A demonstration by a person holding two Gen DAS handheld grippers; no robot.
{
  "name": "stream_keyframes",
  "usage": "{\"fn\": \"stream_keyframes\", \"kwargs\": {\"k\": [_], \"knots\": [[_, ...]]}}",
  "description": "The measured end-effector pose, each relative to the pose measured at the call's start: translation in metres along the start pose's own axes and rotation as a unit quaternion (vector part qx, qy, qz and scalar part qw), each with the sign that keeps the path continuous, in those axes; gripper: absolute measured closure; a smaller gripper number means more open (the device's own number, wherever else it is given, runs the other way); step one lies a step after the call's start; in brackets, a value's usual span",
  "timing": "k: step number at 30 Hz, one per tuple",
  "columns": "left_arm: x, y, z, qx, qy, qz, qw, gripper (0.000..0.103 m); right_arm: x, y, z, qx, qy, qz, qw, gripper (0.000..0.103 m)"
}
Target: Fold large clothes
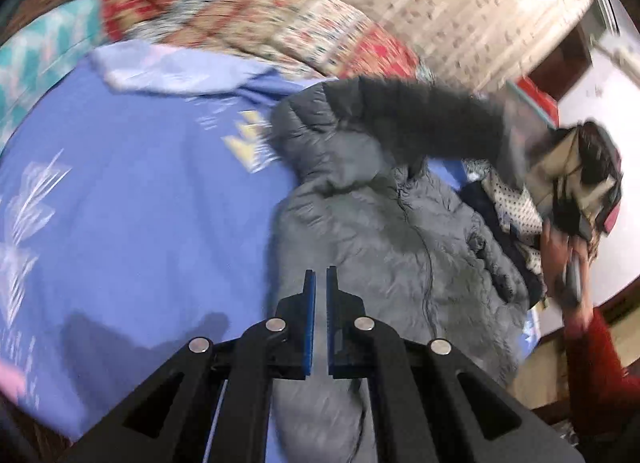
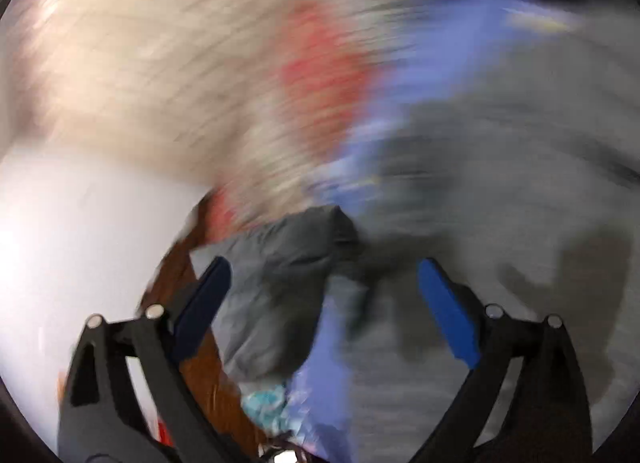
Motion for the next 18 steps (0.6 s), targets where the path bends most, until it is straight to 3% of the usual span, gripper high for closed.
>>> {"fn": "stream_keyframes", "kwargs": {"k": [1,3,5,6,8,9,10,11,12,13,15,16,17,18], "knots": [[0.010,0.007,0.015,0.012,-0.006,0.009,0.9999,0.077,0.001,0.036,-0.013,-0.030,-0.003,0.037,0.999,0.011],[0.034,0.020,0.050,0.050,-0.017,0.029,0.9982,0.077,-0.008,0.069,-0.037,-0.055,0.004,0.048,0.997,0.012],[0.051,0.026,0.075,0.068,-0.027,0.039,0.9965,0.077,-0.014,0.062,-0.058,-0.087,0.022,-0.030,0.996,0.012],[0.059,0.029,0.087,0.073,-0.034,0.041,0.9959,0.077,-0.018,0.042,-0.065,-0.112,0.029,-0.111,0.987,0.012],[0.078,0.035,0.114,0.089,-0.043,0.053,0.9937,0.077,-0.026,0.004,-0.061,-0.150,0.035,-0.234,0.960,0.012],[0.083,0.039,0.121,0.097,-0.043,0.059,0.9925,0.077,-0.031,-0.019,-0.051,-0.168,0.037,-0.313,0.934,0.012],[0.091,0.040,0.136,0.112,-0.048,0.068,0.9903,0.076,-0.026,-0.025,-0.047,-0.179,0.035,-0.351,0.919,0.012],[0.096,0.039,0.147,0.120,-0.055,0.069,0.9888,0.074,-0.027,-0.036,-0.028,-0.203,0.033,-0.404,0.891,0.012],[0.100,0.036,0.159,0.125,-0.065,0.062,0.9881,0.073,-0.024,-0.034,-0.018,-0.216,0.029,-0.426,0.878,0.011],[0.105,0.031,0.173,0.123,-0.080,0.047,0.9880,0.073,-0.017,-0.030,-0.005,-0.224,0.016,-0.438,0.871,0.011],[0.106,0.023,0.195,0.125,-0.108,0.025,0.9859,0.073,-0.002,-0.013,0.030,-0.245,-0.029,-0.422,0.872,0.013],[0.104,0.020,0.205,0.131,-0.119,0.019,0.9840,0.073,0.004,-0.007,0.042,-0.248,-0.055,-0.412,0.875,0.022],[0.103,0.020,0.210,0.136,-0.122,0.024,0.9829,0.078,0.009,-0.004,0.053,-0.235,-0.085,-0.402,0.881,0.069],[0.102,0.020,0.209,0.143,-0.119,0.031,0.9821,0.081,0.019,-0.003,0.058,-0.203,-0.130,-0.366,0.899,0.096]]}}
Point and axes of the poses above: each gripper's, at about its wrist camera, not at the fingertips, and z roughly the way its jaws point, y to its right, x to its top, the point moved 1 cm from there along z, roughly the way its jaws point, and after that the axes turned 3 degrees about z, right-handed, at the moved point
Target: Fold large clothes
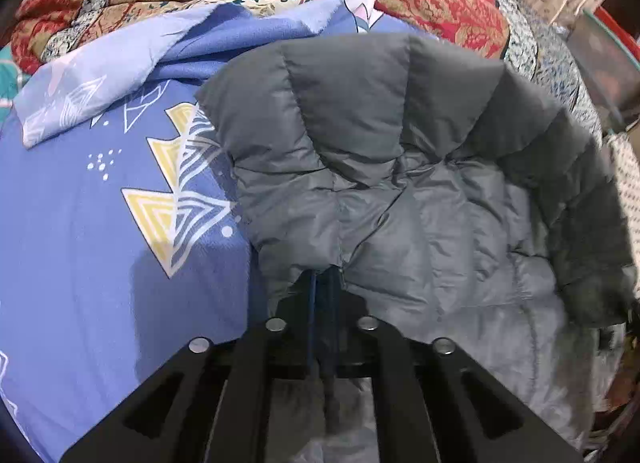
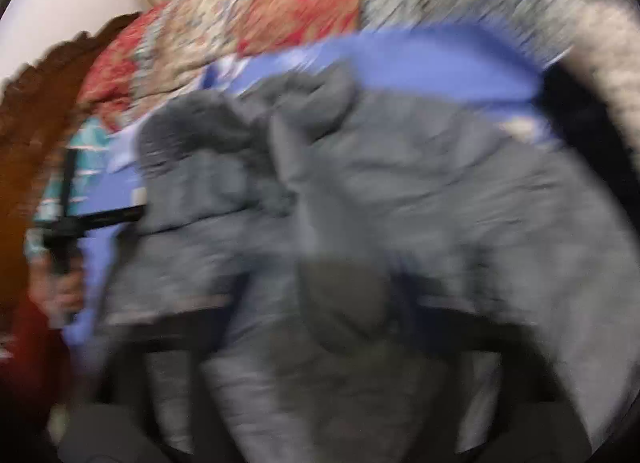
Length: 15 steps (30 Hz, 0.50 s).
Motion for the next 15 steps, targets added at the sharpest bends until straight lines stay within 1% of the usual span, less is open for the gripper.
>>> {"fn": "stream_keyframes", "kwargs": {"k": [1,2,4,5,6,7,8,9,10,11,12,13,14,15], "knots": [[-0.001,-0.002,-0.007,0.004,0.010,0.010,0.9999,0.081,0.007,0.007,-0.008,0.059,-0.012,0.041,0.997,0.096],[-0.002,-0.004,-0.016,0.002,0.024,0.016,0.9996,0.081,0.018,0.015,-0.027,0.132,0.001,0.077,0.988,0.096],[-0.003,-0.016,-0.040,0.000,0.049,0.024,0.9985,0.081,0.031,0.024,-0.061,0.174,0.029,0.079,0.981,0.096],[-0.004,-0.023,-0.049,0.004,0.054,0.021,0.9983,0.081,0.038,0.034,-0.072,0.183,0.032,0.085,0.979,0.096],[-0.003,-0.031,-0.055,0.010,0.056,0.015,0.9983,0.081,0.044,0.046,-0.073,0.161,0.028,0.097,0.982,0.090],[-0.002,-0.041,-0.059,0.030,0.058,0.004,0.9978,0.081,0.048,0.056,-0.069,0.118,0.025,0.105,0.987,0.080],[-0.002,-0.047,-0.061,0.054,0.059,-0.002,0.9968,0.081,0.053,0.076,-0.060,0.002,0.028,0.113,0.993,0.046],[-0.002,-0.053,-0.062,0.073,0.053,-0.011,0.9958,0.081,0.055,0.091,-0.054,-0.098,0.043,0.111,0.988,0.033],[-0.004,-0.059,-0.066,0.062,0.046,-0.020,0.9968,0.081,0.056,0.098,-0.049,-0.156,0.053,0.103,0.981,0.033],[-0.005,-0.062,-0.070,0.043,0.044,-0.030,0.9976,0.081,0.056,0.107,-0.044,-0.220,0.062,0.088,0.969,0.034],[-0.006,-0.065,-0.079,0.026,0.057,-0.043,0.9971,0.081,0.054,0.108,-0.048,-0.221,0.084,0.091,0.967,0.034],[-0.009,-0.067,-0.089,0.014,0.076,-0.053,0.9956,0.081,0.050,0.104,-0.054,-0.203,0.107,0.095,0.969,0.034],[-0.008,-0.066,-0.099,-0.003,0.097,-0.060,0.9935,0.081,0.044,0.096,-0.062,-0.172,0.137,0.094,0.971,0.034],[-0.006,-0.058,-0.109,-0.034,0.121,-0.056,0.9905,0.081,0.038,0.077,-0.065,-0.140,0.158,0.069,0.975,0.034]]}}
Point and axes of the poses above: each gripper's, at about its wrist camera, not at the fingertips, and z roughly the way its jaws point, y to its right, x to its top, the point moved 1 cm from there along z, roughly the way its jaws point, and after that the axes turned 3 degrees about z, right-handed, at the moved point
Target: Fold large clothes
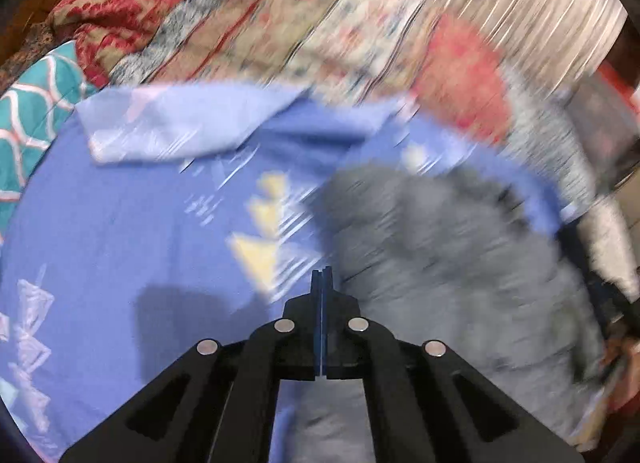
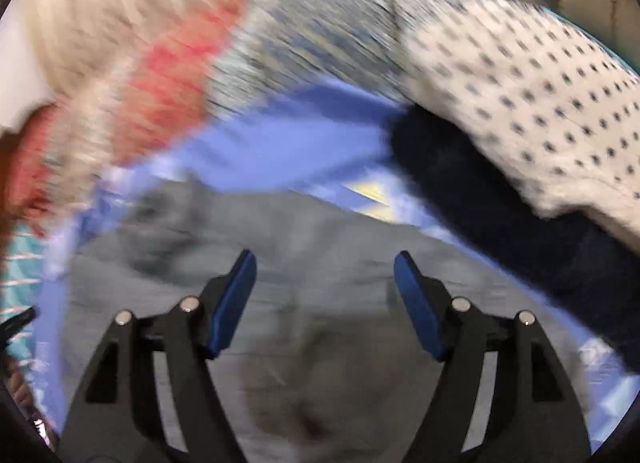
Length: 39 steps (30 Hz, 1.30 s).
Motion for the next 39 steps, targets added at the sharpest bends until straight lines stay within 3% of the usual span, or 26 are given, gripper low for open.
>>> {"fn": "stream_keyframes", "kwargs": {"k": [3,4,7,9,11,13,15,17,20,23,25,27,29,31,33,35,37,39], "knots": [[0.012,0.045,0.009,-0.044,0.014,0.052,0.9976,0.081,-0.026,-0.049,0.000,0.079,-0.011,-0.068,0.994,0.034],[0.015,0.066,0.018,-0.051,0.017,0.081,0.9953,0.081,-0.038,-0.067,0.007,0.107,-0.039,-0.094,0.989,0.034],[0.014,0.109,0.063,-0.048,0.001,0.135,0.9897,0.081,-0.068,-0.096,0.043,0.137,-0.113,-0.129,0.976,0.035],[0.011,0.119,0.102,-0.004,-0.008,0.160,0.9871,0.081,-0.076,-0.091,0.079,0.117,-0.152,-0.138,0.972,0.037],[0.011,0.111,0.136,0.055,-0.018,0.163,0.9849,0.081,-0.072,-0.085,0.106,0.062,-0.161,-0.153,0.973,0.043],[0.014,0.088,0.163,0.056,-0.045,0.122,0.9900,0.078,-0.052,-0.078,0.120,0.047,-0.142,-0.142,0.978,0.050],[0.012,0.069,0.169,0.059,-0.025,0.091,0.9938,0.078,-0.031,-0.081,0.129,0.049,-0.116,-0.126,0.984,0.050],[0.005,0.062,0.169,0.062,0.000,0.089,0.9941,0.077,-0.026,-0.089,0.143,0.029,-0.094,-0.149,0.984,0.049],[0.004,0.060,0.171,0.067,0.005,0.087,0.9939,0.077,-0.031,-0.084,0.162,0.033,-0.111,-0.132,0.984,0.048],[0.006,0.070,0.172,0.096,-0.005,0.118,0.9884,0.077,-0.027,-0.074,0.132,0.042,-0.100,-0.109,0.988,0.048],[0.007,0.074,0.160,0.103,-0.023,0.122,0.9869,0.077,-0.027,-0.048,0.080,0.071,-0.067,-0.073,0.993,0.046],[0.004,0.079,0.124,0.088,-0.001,0.109,0.9901,0.077,-0.035,-0.004,0.009,0.077,-0.018,-0.039,0.996,0.040],[-0.004,0.081,0.090,0.077,0.026,0.106,0.9911,0.077,-0.059,0.049,-0.068,0.035,0.035,-0.007,0.999,0.035],[-0.020,0.082,0.053,0.060,0.042,0.094,0.9929,0.077,-0.089,0.086,-0.118,-0.027,0.057,0.014,0.998,0.031],[-0.037,0.084,0.032,0.047,0.039,0.088,0.9943,0.077,-0.126,0.120,-0.155,-0.081,0.044,0.038,0.995,0.031],[-0.056,0.086,0.019,0.036,0.029,0.090,0.9949,0.077,-0.162,0.150,-0.177,-0.099,0.013,0.078,0.992,0.030],[-0.083,0.093,0.010,0.031,0.015,0.097,0.9946,0.077,-0.189,0.169,-0.181,-0.071,-0.007,0.145,0.987,0.030],[-0.110,0.097,-0.001,0.026,0.006,0.095,0.9952,0.077,-0.213,0.184,-0.173,-0.008,-0.029,0.214,0.976,0.030]]}}
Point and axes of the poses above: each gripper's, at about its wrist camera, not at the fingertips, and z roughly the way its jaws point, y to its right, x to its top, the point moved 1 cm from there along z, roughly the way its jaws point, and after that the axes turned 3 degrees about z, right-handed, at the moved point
